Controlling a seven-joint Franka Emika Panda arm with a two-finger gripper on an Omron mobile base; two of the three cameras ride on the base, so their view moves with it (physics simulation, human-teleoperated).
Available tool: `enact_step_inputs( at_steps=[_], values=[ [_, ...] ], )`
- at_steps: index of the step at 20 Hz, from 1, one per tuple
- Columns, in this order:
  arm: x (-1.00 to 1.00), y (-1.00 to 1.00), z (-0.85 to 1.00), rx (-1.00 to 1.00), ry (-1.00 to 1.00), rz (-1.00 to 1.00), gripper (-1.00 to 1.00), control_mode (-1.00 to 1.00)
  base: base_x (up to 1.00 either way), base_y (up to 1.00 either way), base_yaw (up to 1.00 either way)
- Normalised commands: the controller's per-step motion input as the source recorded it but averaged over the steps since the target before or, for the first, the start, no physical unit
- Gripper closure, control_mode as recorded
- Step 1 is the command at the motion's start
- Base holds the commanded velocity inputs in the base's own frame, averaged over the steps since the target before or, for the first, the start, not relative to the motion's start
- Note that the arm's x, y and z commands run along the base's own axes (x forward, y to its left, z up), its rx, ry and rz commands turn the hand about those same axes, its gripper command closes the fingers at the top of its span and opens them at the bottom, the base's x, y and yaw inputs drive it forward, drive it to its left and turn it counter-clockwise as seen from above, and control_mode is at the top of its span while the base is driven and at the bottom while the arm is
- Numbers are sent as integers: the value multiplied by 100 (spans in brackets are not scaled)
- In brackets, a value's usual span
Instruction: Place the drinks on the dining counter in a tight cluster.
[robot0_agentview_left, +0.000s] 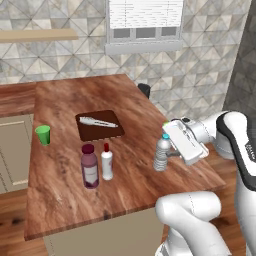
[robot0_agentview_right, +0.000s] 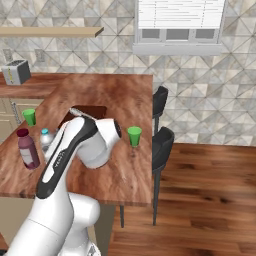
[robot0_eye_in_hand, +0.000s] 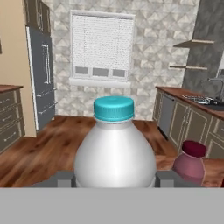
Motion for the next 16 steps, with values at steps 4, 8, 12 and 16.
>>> enact_step_inputs(
  at_steps=[4, 8, 12, 16],
  values=[
    [56, 23, 30, -15, 27, 0, 100, -100, 0, 0, 0],
    [53, 3, 16, -14, 16, 0, 100, -100, 0, 0, 0],
    [64, 1, -2, -13, 3, 0, 100, -100, 0, 0, 0],
    [35, 20, -45, -3, 0, 0, 100, -100, 0, 0, 0]
  ],
)
